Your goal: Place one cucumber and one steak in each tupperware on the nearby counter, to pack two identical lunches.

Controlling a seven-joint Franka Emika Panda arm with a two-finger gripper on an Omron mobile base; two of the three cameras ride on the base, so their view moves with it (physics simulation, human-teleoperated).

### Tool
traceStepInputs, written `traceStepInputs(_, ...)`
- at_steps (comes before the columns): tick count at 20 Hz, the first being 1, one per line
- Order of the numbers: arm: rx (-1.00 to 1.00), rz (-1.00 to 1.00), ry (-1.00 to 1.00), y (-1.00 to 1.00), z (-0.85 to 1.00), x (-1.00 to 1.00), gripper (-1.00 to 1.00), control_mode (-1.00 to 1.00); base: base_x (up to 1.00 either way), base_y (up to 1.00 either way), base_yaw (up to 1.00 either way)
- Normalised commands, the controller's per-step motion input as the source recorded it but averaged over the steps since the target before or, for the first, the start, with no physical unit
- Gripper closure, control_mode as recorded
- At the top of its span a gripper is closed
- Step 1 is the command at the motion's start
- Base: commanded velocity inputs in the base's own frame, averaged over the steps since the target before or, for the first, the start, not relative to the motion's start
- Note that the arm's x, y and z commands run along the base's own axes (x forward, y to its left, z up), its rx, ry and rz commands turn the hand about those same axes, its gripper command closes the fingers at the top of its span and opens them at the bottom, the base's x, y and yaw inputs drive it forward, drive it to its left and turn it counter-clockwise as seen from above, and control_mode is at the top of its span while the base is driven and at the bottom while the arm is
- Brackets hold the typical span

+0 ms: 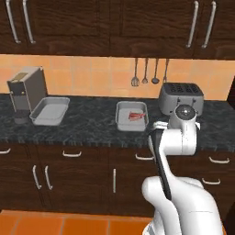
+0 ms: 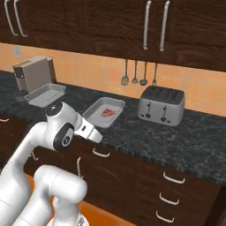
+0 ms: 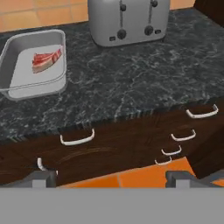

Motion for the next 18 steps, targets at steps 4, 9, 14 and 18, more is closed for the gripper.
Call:
traceStepInputs(4, 0.0, 0.0, 0.0, 0.0, 0.0, 0.0, -1.0, 1.0, -0.96, -1.0, -0.06)
traceStepInputs(9, 0.0, 0.0, 0.0, 0.0, 0.0, 0.0, -1.0, 1.0, -0.39, -1.0, -0.11)
traceStepInputs(14, 0.0, 0.0, 0.0, 0.0, 0.0, 0.0, -1.0, 1.0, -0.03, -1.0, -0.08)
traceStepInputs(18, 0.0, 0.0, 0.0, 0.0, 0.0, 0.0, -1.0, 1.0, -0.01, -1.0, -0.09)
